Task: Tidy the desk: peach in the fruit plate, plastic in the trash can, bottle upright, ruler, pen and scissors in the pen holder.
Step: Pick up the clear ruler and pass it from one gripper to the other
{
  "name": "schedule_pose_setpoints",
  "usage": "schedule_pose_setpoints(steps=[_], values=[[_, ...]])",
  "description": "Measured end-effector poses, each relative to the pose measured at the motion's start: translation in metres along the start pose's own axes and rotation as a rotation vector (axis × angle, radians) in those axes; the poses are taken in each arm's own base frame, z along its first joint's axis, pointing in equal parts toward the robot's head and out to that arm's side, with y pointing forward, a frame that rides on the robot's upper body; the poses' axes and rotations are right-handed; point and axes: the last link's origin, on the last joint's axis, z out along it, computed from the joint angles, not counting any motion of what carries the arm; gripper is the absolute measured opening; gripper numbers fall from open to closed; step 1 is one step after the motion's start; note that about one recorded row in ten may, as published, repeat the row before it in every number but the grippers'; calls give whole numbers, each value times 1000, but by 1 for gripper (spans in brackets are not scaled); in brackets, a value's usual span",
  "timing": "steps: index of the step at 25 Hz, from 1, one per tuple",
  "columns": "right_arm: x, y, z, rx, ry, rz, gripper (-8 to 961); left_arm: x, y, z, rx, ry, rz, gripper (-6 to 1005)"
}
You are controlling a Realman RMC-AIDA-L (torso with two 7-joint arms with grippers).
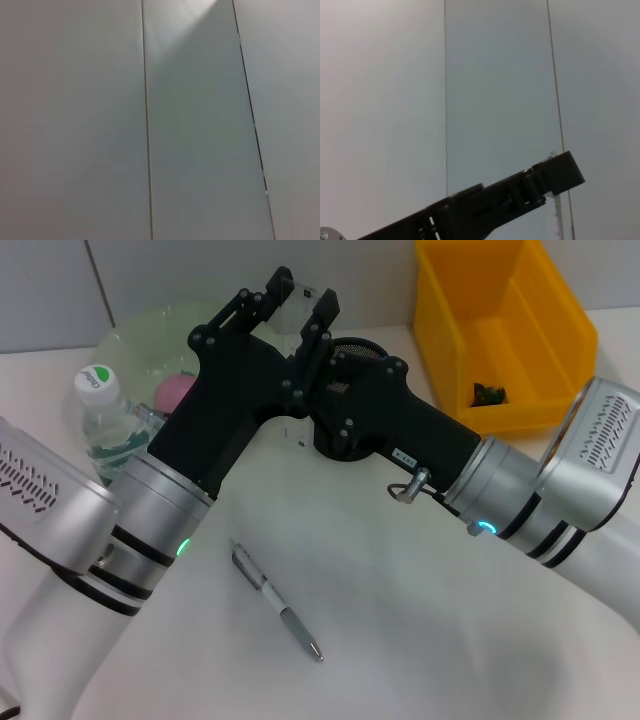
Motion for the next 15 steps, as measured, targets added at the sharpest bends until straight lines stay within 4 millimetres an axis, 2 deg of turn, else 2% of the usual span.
schedule_pose_setpoints(steps=[9, 15], values=[[0, 0, 1, 16, -3, 22, 49, 0, 0, 0, 0, -1, 1, 427], [2, 1, 3, 5, 10, 19, 28, -1, 0, 0, 0, -3, 1, 428]])
